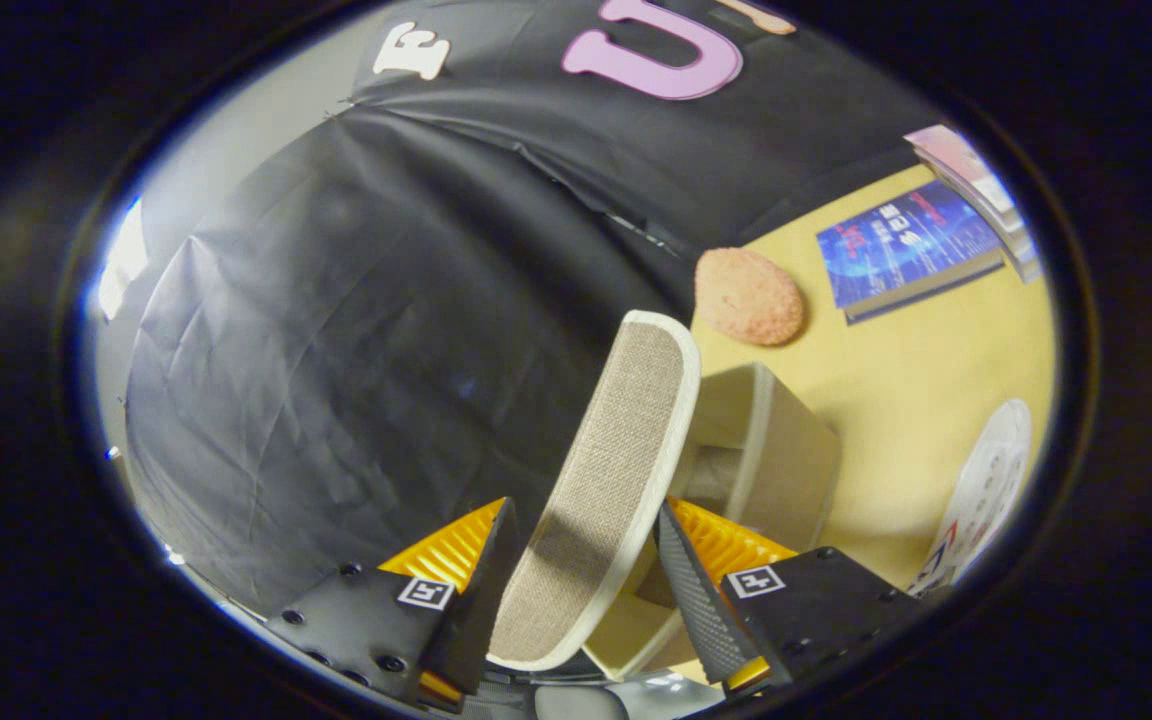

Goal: Open the storage box then place both shoes into the box .Put the left shoe in first, then the right shoe, with the right side of both shoes facing outward in a uniform manner.

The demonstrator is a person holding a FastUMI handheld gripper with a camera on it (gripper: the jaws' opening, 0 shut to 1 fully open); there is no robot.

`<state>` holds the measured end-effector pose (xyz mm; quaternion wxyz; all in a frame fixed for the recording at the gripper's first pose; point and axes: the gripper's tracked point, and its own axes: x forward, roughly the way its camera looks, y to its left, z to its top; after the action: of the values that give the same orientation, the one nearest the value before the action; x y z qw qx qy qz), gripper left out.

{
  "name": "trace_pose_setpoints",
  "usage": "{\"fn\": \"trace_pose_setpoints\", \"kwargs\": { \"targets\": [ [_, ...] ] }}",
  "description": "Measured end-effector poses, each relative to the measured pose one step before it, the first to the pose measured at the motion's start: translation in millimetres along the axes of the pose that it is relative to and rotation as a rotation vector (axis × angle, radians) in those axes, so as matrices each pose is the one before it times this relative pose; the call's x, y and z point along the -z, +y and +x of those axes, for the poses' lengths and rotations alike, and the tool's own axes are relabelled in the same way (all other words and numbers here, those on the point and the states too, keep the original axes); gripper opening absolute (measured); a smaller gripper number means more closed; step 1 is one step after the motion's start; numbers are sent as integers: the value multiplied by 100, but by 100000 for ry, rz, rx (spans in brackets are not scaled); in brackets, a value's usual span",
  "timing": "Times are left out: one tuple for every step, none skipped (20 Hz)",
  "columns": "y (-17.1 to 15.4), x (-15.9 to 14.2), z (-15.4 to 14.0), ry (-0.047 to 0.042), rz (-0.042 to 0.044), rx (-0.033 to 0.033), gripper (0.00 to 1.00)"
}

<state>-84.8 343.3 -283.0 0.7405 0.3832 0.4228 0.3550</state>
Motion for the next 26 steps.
{"fn": "trace_pose_setpoints", "kwargs": {
  "targets": [
    [1178, -477, 367, 75, -1847, -1544, 83],
    [1240, -303, 287, 340, -1793, -1200, 83],
    [997, -263, 559, 529, -1845, -1398, 83],
    [862, -196, 619, 363, -1649, -1219, 83],
    [892, -238, 673, 611, -1424, -1254, 83],
    [943, -72, 610, 465, -1175, -1082, 83],
    [732, -130, 662, 690, -1043, -1165, 83],
    [772, -13, 630, 585, -1093, -948, 83],
    [588, -88, 661, 546, -1237, -1122, 83],
    [551, -83, 595, 234, -1270, -580, 83],
    [548, -211, 655, 183, -976, -915, 83],
    [172, 222, 517, 350, -932, -537, 83],
    [-84, 92, 686, 947, -967, -95, 83],
    [448, 153, 967, 1148, -741, -67, 83],
    [334, 78, 955, 1046, -351, -197, 83],
    [981, 189, 707, 972, -140, -460, 83],
    [585, 163, 968, 923, -551, -35, 83],
    [316, 160, 849, 1739, -707, 340, 83],
    [499, 20, 1020, 940, -492, -320, 83],
    [661, 120, 751, 833, 64, -442, 83],
    [309, 0, 1114, 632, 29, 295, 83],
    [-14, 102, 941, 955, 682, 737, 83],
    [46, 45, 829, 1073, 1788, 391, 83],
    [-296, 203, 844, 896, 2183, 585, 83],
    [-309, -18, 636, 480, 1969, 632, 83],
    [-108, 307, 185, 1041, 903, 512, 83]
  ]
}}
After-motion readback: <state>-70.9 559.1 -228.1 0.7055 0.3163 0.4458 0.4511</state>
